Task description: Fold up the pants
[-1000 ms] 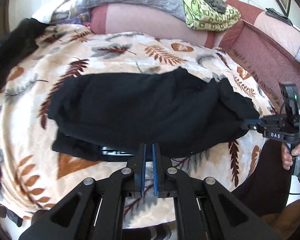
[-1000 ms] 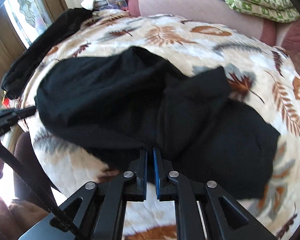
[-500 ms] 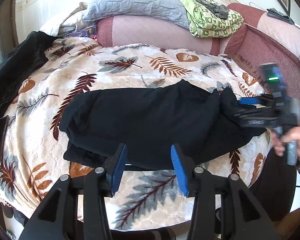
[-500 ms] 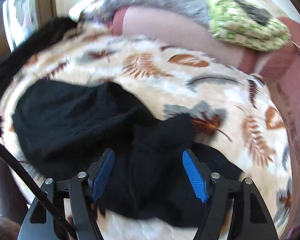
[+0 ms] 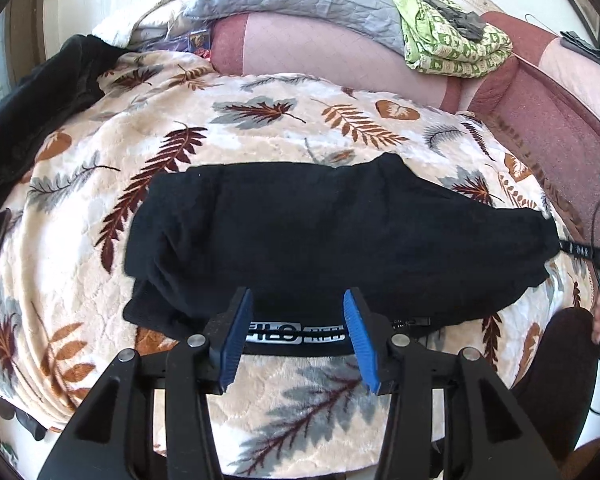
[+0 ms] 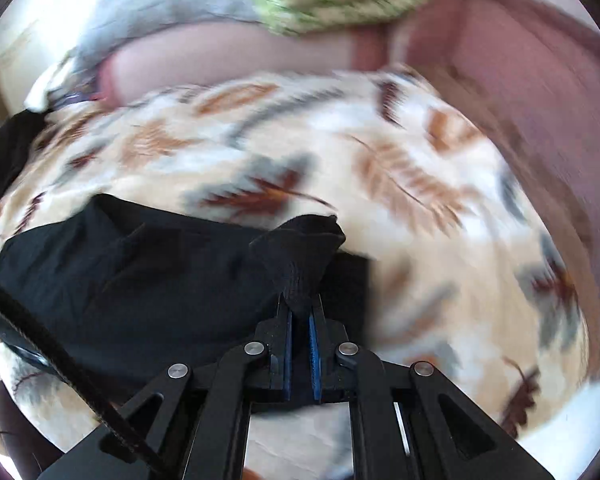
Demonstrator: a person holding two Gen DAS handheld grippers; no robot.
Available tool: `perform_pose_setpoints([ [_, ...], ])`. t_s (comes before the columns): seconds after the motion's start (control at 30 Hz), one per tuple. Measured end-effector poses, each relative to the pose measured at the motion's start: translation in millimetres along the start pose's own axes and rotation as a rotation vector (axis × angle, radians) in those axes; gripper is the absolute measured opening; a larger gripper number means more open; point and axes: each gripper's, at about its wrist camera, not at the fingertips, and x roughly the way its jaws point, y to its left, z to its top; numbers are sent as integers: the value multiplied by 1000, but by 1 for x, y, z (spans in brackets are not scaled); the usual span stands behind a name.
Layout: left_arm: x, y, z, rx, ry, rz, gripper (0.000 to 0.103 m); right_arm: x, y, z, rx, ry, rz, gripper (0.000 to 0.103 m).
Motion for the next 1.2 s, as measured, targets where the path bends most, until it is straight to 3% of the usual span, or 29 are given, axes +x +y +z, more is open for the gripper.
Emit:
perform_pose_setpoints([
  [0.1,8,-3,-1,2,28,21,46,5,-22,-14,43,73,-28,11],
  [0.17,8,-3,-3,2,36,21,46,5,-32,-19,44,104,-49,23],
  [0.2,7,-2,-4,0,37,17,46,1,-37,-21,51,101,-66,32],
  [0.33,3,1,-1,-7,33,21,46,-19,-58,-16,88,30,-110,33],
  [0.4,2,0,2,-15,32,20,46,-26,-64,-4,117,-16,-75,35],
  [0.47,0,-2,3,-23,29,17,46,-19,-64,8,117,-29,-23,46],
  [0.53,-3,-5,3,-22,27,6,46,-1,-64,18,102,-19,42,79],
  [0.57,-4,-7,2,-16,28,3,46,16,-64,22,88,17,50,80],
  [0.63,-6,-11,1,0,29,8,46,45,-65,25,96,79,85,77],
  [0.7,-7,-13,1,11,30,19,46,68,-63,26,113,153,184,68],
  [0.73,-6,-13,1,9,32,21,46,65,-60,29,102,137,201,50],
  [0.8,-5,-12,3,-2,36,21,46,65,-55,31,107,169,332,17],
  [0.87,-4,-11,5,-15,34,20,46,58,-47,33,84,168,346,14],
  [0.93,-5,-11,6,-14,25,22,46,39,-44,37,51,110,325,13],
  [1.07,-2,-9,7,-15,23,32,46,9,-55,46,99,1,297,13],
  [1.2,2,-3,5,-44,32,35,46,39,-50,37,69,97,171,20],
])
